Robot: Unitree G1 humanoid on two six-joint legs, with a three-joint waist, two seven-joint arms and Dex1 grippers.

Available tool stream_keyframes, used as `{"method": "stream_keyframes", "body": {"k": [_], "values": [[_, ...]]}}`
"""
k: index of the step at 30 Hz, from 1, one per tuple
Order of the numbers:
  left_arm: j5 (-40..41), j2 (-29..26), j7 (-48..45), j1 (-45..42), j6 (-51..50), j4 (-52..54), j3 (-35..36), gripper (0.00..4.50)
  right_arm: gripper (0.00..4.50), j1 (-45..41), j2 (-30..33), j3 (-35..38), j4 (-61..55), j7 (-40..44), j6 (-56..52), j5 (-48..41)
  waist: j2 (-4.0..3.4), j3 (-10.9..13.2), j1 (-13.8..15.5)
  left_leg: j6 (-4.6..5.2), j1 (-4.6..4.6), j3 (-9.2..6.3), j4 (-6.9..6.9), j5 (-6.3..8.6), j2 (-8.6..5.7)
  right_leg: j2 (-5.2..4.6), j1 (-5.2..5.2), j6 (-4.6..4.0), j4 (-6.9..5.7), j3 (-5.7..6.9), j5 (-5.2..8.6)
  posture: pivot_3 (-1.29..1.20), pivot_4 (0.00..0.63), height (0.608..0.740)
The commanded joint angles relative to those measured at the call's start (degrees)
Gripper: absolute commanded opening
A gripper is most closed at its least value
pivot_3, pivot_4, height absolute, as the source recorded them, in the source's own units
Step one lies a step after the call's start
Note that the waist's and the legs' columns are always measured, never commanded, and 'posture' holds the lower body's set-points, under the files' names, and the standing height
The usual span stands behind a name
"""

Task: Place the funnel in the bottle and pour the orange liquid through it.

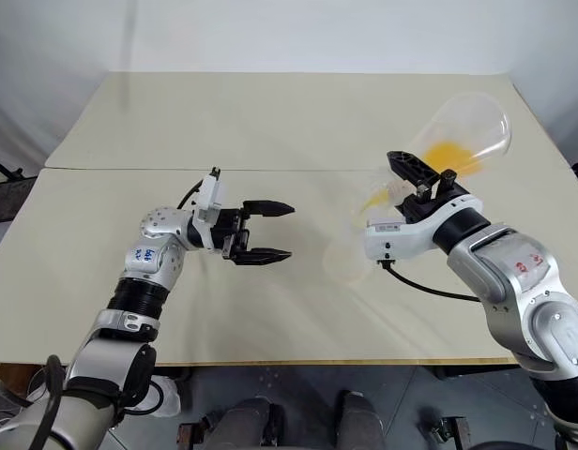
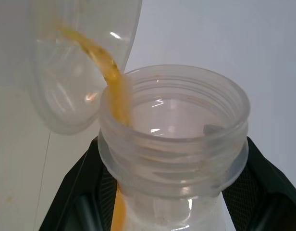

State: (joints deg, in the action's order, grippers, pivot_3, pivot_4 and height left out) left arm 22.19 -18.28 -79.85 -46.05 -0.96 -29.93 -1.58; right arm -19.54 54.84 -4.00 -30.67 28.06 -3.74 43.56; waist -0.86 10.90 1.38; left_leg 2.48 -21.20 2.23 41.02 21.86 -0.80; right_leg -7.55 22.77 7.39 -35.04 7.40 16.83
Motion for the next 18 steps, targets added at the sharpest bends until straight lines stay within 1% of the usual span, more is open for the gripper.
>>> {"method": "stream_keyframes", "body": {"k": [1,18], "values": [[0.10,-0.09,-0.49,-1.07,0.75,1.04,0.02,4.50,2.47,-0.54,-0.08,3.19,-1.01,-0.09,1.16,1.04,0.00,0.00,0.00,0.00,0.00,0.00,0.00,0.00,0.00,0.00,0.00,0.00,0.00,0.00,0.00,0.00,0.150,0.740],[0.09,0.23,-0.44,-1.30,0.86,0.81,-0.07,4.50,2.47,-0.63,-0.18,4.69,-0.30,0.50,5.05,2.00,0.00,0.00,0.00,0.00,0.01,0.00,0.00,0.00,0.00,0.00,0.00,0.00,-0.02,0.00,0.00,0.00,0.150,0.740]]}}
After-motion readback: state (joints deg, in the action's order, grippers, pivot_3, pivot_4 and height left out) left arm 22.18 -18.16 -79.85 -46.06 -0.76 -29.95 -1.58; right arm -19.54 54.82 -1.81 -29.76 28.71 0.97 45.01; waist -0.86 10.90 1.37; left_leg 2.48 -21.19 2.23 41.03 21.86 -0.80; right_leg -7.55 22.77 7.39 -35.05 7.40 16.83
